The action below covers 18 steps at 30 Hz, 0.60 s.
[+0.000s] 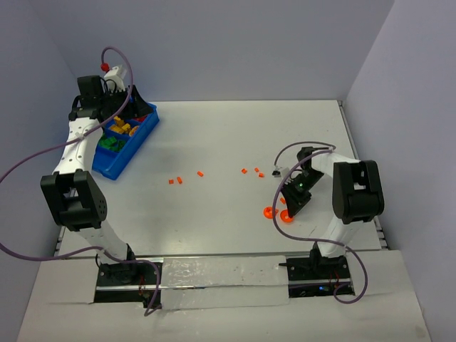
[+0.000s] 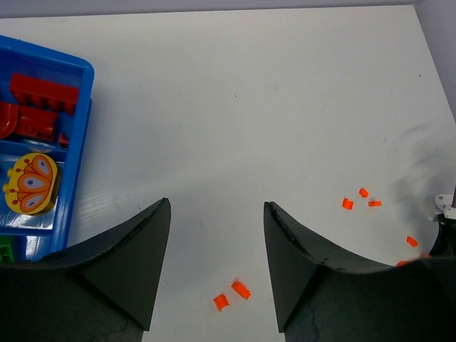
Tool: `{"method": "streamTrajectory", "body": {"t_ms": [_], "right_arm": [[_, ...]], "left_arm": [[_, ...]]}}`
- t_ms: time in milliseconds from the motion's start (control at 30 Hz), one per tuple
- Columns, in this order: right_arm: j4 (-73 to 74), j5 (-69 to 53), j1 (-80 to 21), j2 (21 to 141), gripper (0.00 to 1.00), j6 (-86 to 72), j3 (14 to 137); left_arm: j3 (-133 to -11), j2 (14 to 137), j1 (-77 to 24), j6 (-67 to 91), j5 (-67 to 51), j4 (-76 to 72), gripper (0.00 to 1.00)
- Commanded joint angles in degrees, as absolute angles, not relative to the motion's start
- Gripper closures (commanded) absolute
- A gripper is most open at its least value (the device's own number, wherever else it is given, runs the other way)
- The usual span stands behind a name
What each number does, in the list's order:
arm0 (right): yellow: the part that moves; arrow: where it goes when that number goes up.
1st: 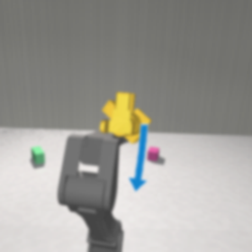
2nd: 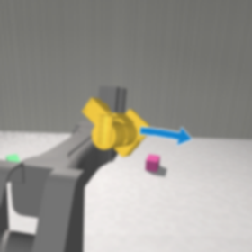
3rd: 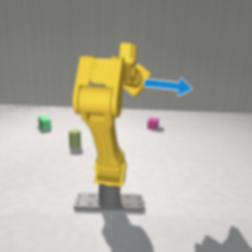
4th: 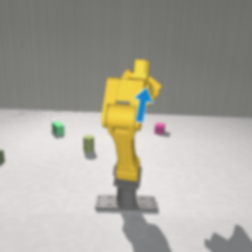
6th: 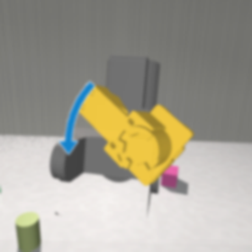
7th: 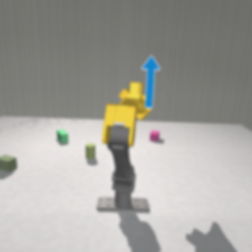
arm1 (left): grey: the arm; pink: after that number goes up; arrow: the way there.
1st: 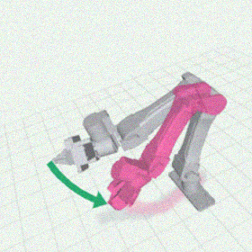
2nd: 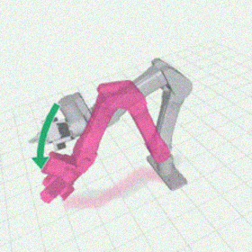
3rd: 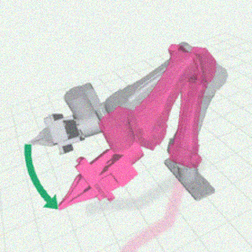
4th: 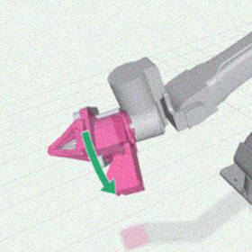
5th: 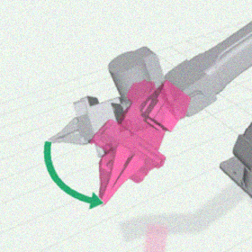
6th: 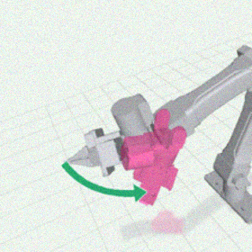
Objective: Sort the legos into containers by color
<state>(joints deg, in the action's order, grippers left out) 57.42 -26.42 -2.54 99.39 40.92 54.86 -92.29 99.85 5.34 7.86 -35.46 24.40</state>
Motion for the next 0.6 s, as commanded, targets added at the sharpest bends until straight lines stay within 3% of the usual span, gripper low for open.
{"method": "streamTrajectory", "body": {"t_ms": [0, 100, 200, 567], "right_arm": [[57.55, -28.54, -1.46, 100.55, 0.71, 41.06, 57.25], [58.38, -29.07, -1.07, 100.02, 0.89, 41.45, 57.46], [59.02, -29.28, -0.96, 98.57, 1.00, 41.76, 57.67], [65.62, -34.99, -1.05, 90.49, 1.00, 38.77, 71.22]], "left_arm": [[-91.92, 97.12, 5.11, 8.10, -37.32, 24.33, 0.37], [-90.84, 96.94, 5.10, 8.17, -37.60, 24.26, 0.37], [-89.80, 96.58, 5.10, 8.16, -37.98, 24.55, 0.37], [-83.33, 89.84, 5.50, 5.63, -43.77, 25.70, 0.31]]}}
